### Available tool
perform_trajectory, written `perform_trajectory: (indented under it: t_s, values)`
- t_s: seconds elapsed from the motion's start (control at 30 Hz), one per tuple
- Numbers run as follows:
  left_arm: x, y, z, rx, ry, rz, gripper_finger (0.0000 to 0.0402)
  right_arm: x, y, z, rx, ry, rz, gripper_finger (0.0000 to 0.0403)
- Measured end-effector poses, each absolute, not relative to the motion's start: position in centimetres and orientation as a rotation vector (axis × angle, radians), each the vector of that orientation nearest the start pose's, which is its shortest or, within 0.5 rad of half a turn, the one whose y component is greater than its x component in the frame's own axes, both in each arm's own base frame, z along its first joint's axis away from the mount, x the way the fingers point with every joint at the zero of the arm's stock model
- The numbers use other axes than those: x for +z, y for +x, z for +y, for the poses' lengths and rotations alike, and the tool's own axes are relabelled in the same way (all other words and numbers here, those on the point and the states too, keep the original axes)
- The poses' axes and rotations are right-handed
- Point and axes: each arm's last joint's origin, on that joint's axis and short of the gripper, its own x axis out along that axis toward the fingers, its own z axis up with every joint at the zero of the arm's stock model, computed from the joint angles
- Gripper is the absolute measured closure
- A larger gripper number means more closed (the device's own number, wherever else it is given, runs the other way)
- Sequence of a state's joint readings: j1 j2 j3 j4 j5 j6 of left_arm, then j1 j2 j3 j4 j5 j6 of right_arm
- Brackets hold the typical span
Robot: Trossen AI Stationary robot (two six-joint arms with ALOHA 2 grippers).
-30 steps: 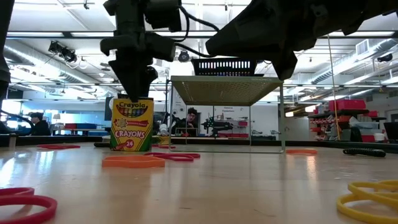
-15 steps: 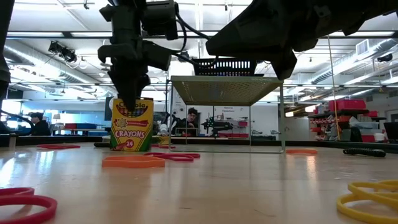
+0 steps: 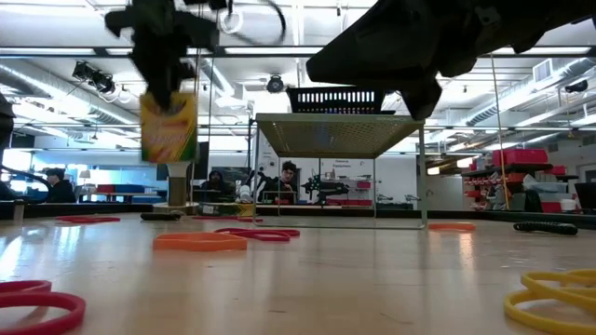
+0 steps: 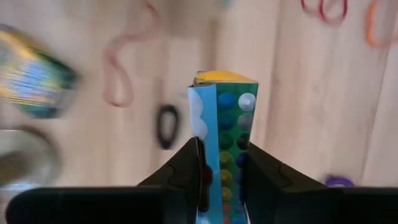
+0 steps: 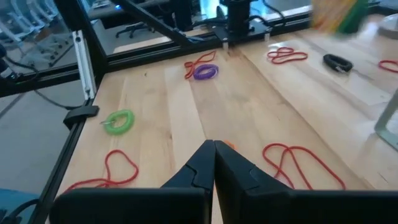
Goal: Pick & Place Office Desk Supplies
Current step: Put the yellow crayon box into the top left black bin on the shelf
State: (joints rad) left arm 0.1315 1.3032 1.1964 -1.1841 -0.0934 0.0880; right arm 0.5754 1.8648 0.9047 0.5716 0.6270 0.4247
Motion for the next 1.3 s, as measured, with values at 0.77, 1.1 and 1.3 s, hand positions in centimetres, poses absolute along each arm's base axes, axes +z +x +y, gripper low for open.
perform_trajectory:
  t_s: [0.77, 1.1, 1.3]
  values:
    - [42.1, 33.7, 14.8, 0.153, 0.257, 0.986, 0.0312, 15.3, 35.3, 12.7, 0.144, 0.165, 0.406, 0.0389]
    - [40.8, 35.9, 17.7, 0.27, 0.324, 1.002, 0.0312, 15.3, 35.3, 12.7, 0.16, 0.142, 0.408, 0.0389]
    - [40.8, 36.1, 17.8, 0.276, 0.327, 0.995, 0.0312, 15.3, 35.3, 12.7, 0.168, 0.126, 0.406, 0.0389]
